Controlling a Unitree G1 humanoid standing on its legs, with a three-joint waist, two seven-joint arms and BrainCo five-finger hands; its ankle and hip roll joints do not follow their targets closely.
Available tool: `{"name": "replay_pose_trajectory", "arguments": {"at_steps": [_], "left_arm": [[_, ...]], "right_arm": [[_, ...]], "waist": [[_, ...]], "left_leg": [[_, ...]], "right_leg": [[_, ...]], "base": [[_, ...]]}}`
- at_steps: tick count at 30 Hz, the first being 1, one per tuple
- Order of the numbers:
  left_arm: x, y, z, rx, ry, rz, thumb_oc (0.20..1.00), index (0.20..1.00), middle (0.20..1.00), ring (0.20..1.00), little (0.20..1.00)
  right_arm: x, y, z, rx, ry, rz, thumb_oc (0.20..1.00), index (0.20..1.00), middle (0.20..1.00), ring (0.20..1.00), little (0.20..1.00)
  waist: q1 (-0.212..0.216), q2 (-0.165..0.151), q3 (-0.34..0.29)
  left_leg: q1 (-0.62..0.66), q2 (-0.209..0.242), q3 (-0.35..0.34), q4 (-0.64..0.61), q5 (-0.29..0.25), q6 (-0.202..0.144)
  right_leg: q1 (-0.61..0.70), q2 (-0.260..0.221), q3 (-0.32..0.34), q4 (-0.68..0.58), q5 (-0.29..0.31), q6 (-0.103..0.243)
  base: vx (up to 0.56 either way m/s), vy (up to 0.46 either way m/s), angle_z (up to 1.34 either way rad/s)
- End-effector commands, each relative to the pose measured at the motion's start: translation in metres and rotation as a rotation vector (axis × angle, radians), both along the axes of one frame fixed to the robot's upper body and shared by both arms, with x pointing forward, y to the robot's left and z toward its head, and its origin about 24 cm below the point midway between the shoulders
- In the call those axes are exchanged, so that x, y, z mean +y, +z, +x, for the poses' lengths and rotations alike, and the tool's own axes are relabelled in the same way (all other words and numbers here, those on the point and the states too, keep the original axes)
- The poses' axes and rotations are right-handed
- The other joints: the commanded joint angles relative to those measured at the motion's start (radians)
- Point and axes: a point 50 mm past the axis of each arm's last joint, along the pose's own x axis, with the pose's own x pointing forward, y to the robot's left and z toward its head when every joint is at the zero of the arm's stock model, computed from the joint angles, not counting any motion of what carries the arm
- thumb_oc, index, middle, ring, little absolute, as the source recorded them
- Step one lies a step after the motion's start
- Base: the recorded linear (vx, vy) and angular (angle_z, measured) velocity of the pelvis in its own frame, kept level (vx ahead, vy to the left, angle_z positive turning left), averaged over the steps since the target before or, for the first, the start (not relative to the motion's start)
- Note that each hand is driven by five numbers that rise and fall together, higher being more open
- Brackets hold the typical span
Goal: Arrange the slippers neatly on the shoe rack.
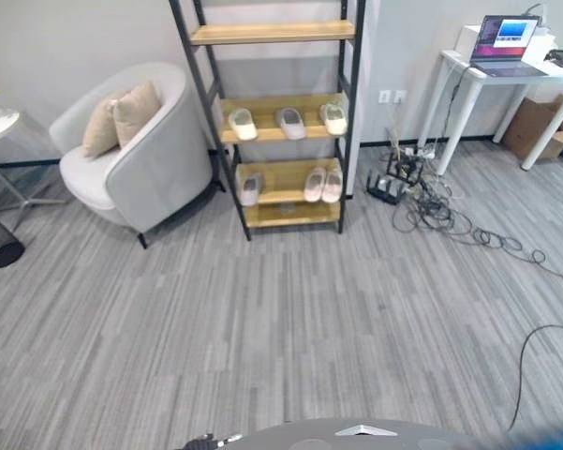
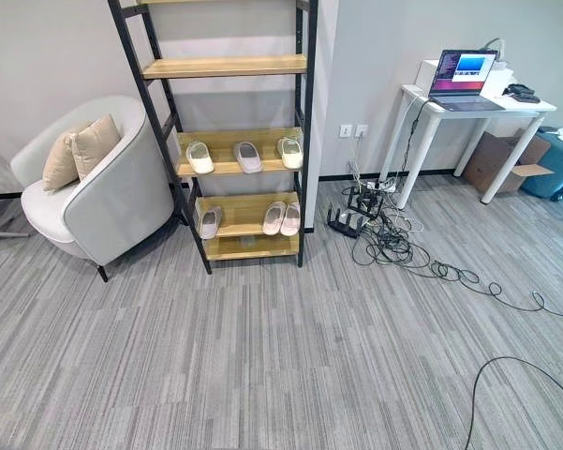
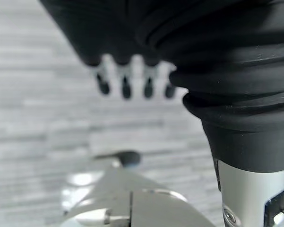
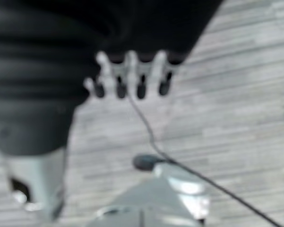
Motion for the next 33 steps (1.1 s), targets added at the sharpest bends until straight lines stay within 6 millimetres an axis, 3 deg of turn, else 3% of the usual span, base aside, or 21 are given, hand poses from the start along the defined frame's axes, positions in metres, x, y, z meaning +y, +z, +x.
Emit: {"name": "replay_pose_trajectory", "arguments": {"at_steps": [1,11,14,15,16,17,18,19,22,23,25,26,27,28,29,30,31,32,33], "left_arm": [[-0.008,0.0,0.017,-0.028,-0.058,-0.003,1.0,1.0,1.0,1.0,1.0],[-0.014,0.002,0.039,-0.098,-0.069,-0.019,1.0,1.0,1.0,1.0,1.0],[-0.019,0.003,0.049,-0.116,-0.137,-0.031,1.0,1.0,1.0,1.0,1.0],[-0.023,0.005,0.062,-0.143,-0.216,-0.023,1.0,1.0,1.0,1.0,1.0],[-0.023,0.007,0.067,-0.15,-0.244,-0.015,1.0,1.0,1.0,1.0,1.0],[-0.021,0.007,0.068,-0.156,-0.239,-0.017,1.0,1.0,1.0,1.0,1.0],[-0.021,0.007,0.068,-0.155,-0.239,-0.017,1.0,1.0,1.0,1.0,1.0],[-0.02,0.006,0.062,-0.144,-0.233,-0.019,1.0,1.0,1.0,1.0,1.0],[-0.021,0.001,0.04,-0.068,-0.222,-0.026,1.0,1.0,1.0,1.0,1.0],[-0.018,0.0,0.033,-0.042,-0.204,-0.022,1.0,1.0,1.0,1.0,1.0],[-0.008,-0.001,0.007,0.045,-0.163,0.003,1.0,1.0,1.0,1.0,1.0],[-0.002,0.0,0.005,0.053,-0.157,0.014,1.0,1.0,1.0,1.0,1.0],[0.004,0.002,0.011,0.036,-0.187,0.037,1.0,1.0,1.0,1.0,1.0],[0.001,0.002,0.017,0.026,-0.26,0.045,1.0,1.0,1.0,1.0,1.0],[0.0,0.004,0.033,-0.032,-0.298,0.056,1.0,1.0,1.0,1.0,1.0],[-0.001,0.006,0.043,-0.072,-0.289,0.054,1.0,1.0,1.0,1.0,1.0],[-0.001,0.006,0.043,-0.072,-0.289,0.054,1.0,1.0,1.0,1.0,1.0],[-0.001,0.013,0.071,-0.178,-0.245,0.057,1.0,1.0,1.0,1.0,1.0],[-0.001,0.013,0.071,-0.178,-0.245,0.057,1.0,1.0,1.0,1.0,1.0]], "right_arm": [[0.0,0.001,0.016,-0.024,0.071,-0.015,1.0,1.0,1.0,1.0,1.0],[-0.003,0.004,0.03,-0.077,0.044,-0.008,1.0,1.0,1.0,1.0,1.0],[-0.009,0.006,0.036,-0.084,0.082,-0.023,1.0,1.0,1.0,1.0,1.0],[-0.015,0.009,0.042,-0.082,0.111,-0.042,1.0,1.0,1.0,1.0,1.0],[-0.022,0.012,0.046,-0.082,0.122,-0.063,1.0,1.0,1.0,1.0,1.0],[-0.024,0.013,0.049,-0.085,0.123,-0.07,1.0,1.0,1.0,1.0,1.0],[-0.024,0.013,0.049,-0.085,0.123,-0.069,1.0,1.0,1.0,1.0,1.0],[-0.022,0.012,0.048,-0.086,0.118,-0.063,1.0,1.0,1.0,1.0,1.0],[-0.011,0.009,0.051,-0.097,0.142,-0.04,1.0,1.0,1.0,1.0,1.0],[-0.008,0.008,0.049,-0.09,0.153,-0.035,1.0,1.0,1.0,1.0,1.0],[-0.002,0.006,0.047,-0.088,0.14,-0.017,1.0,1.0,1.0,1.0,1.0],[-0.001,0.006,0.049,-0.098,0.133,-0.01,1.0,1.0,1.0,1.0,1.0],[0.004,0.006,0.055,-0.116,0.148,0.004,1.0,1.0,1.0,1.0,1.0],[0.006,0.007,0.064,-0.142,0.162,0.006,1.0,1.0,1.0,1.0,1.0],[0.007,0.009,0.071,-0.164,0.175,0.002,1.0,1.0,1.0,1.0,1.0],[0.006,0.009,0.069,-0.164,0.162,0.0,1.0,1.0,1.0,1.0,1.0],[0.006,0.009,0.069,-0.164,0.162,-0.001,1.0,1.0,1.0,1.0,1.0],[0.008,0.008,0.069,-0.168,0.153,0.004,1.0,1.0,1.0,1.0,1.0],[0.008,0.008,0.069,-0.168,0.153,0.004,1.0,1.0,1.0,1.0,1.0]], "waist": [[-0.008,0.004,0.024],[-0.018,-0.002,0.087],[-0.019,-0.015,0.138],[-0.017,-0.022,0.183],[-0.015,-0.022,0.201],[0.005,-0.02,0.196],[0.008,-0.022,0.197],[0.021,-0.021,0.187],[0.074,-0.025,0.169],[0.083,-0.029,0.16],[0.095,-0.054,0.132],[0.098,-0.065,0.122],[0.098,-0.077,0.113],[0.088,-0.092,0.115],[0.071,-0.072,0.126],[0.057,-0.059,0.135],[0.057,-0.057,0.134],[0.034,-0.032,0.147],[0.033,-0.034,0.15]], "left_leg": [[-0.027,0.075,-0.078,0.011,-0.016,-0.065],[-0.051,0.09,-0.081,0.034,-0.012,-0.071],[-0.188,0.097,-0.064,0.283,-0.069,-0.086],[-0.326,0.111,-0.05,0.505,-0.005,-0.103],[-0.379,0.126,-0.024,0.546,0.028,-0.102],[-0.432,0.14,0.034,0.456,0.016,-0.089],[-0.427,0.138,0.038,0.454,0.015,-0.088],[-0.434,0.137,0.051,0.374,0.025,-0.087],[-0.476,0.135,0.012,0.191,0.097,-0.104],[-0.471,0.125,-0.011,0.19,0.115,-0.1],[-0.46,0.088,-0.026,0.222,0.099,-0.072],[-0.453,0.08,-0.017,0.243,0.088,-0.058],[-0.411,0.056,0.0,0.244,0.05,-0.024],[-0.383,0.031,0.019,0.245,0.015,0.005],[-0.318,0.023,0.027,0.233,-0.017,0.033],[-0.273,0.014,0.03,0.222,-0.04,0.051],[-0.275,0.016,0.03,0.221,-0.039,0.05],[-0.205,0.016,0.012,0.195,-0.068,0.064],[-0.203,0.014,0.011,0.196,-0.069,0.064]], "right_leg": [[-0.027,-0.057,-0.004,0.01,-0.021,0.09],[-0.047,-0.046,0.018,0.01,-0.019,0.071],[-0.078,-0.053,0.025,0.057,-0.048,0.041],[-0.067,-0.055,0.005,0.055,-0.057,0.021],[-0.056,-0.053,-0.007,0.044,-0.068,0.018],[-0.025,-0.049,-0.017,0.022,-0.09,0.031],[-0.021,-0.052,-0.015,0.02,-0.09,0.033],[-0.01,-0.051,-0.014,0.015,-0.1,0.045],[0.066,-0.063,-0.005,0.011,-0.138,0.07],[0.087,-0.067,0.007,0.019,-0.151,0.075],[0.121,-0.102,0.023,0.071,-0.162,0.093],[0.107,-0.117,0.031,0.125,-0.151,0.103],[0.041,-0.149,0.043,0.267,-0.092,0.124],[0.012,-0.185,0.054,0.364,0.029,0.148],[-0.079,-0.213,0.046,0.547,0.107,0.137],[-0.118,-0.231,0.029,0.621,0.16,0.137],[-0.119,-0.229,0.029,0.619,0.162,0.136],[-0.189,-0.238,-0.017,0.682,0.145,0.122],[-0.187,-0.24,-0.018,0.686,0.141,0.122]], "base": [[0.0,0.0,0.0],[0.04,-0.054,-0.01],[-0.05,-0.114,-0.04],[0.04,-0.128,-0.18],[0.24,-0.065,0.0],[0.25,0.021,0.22],[0.36,0.094,0.26],[0.32,0.137,0.01],[0.47,0.2,-0.03],[0.54,0.226,-0.18],[0.59,0.245,-0.45],[0.61,0.313,-0.49],[0.58,0.37,-0.28],[0.56,0.457,-0.43],[0.47,0.422,-0.46],[0.28,0.282,-0.49],[0.43,0.236,-0.25],[0.3,0.121,0.15],[0.42,0.151,0.56]]}}
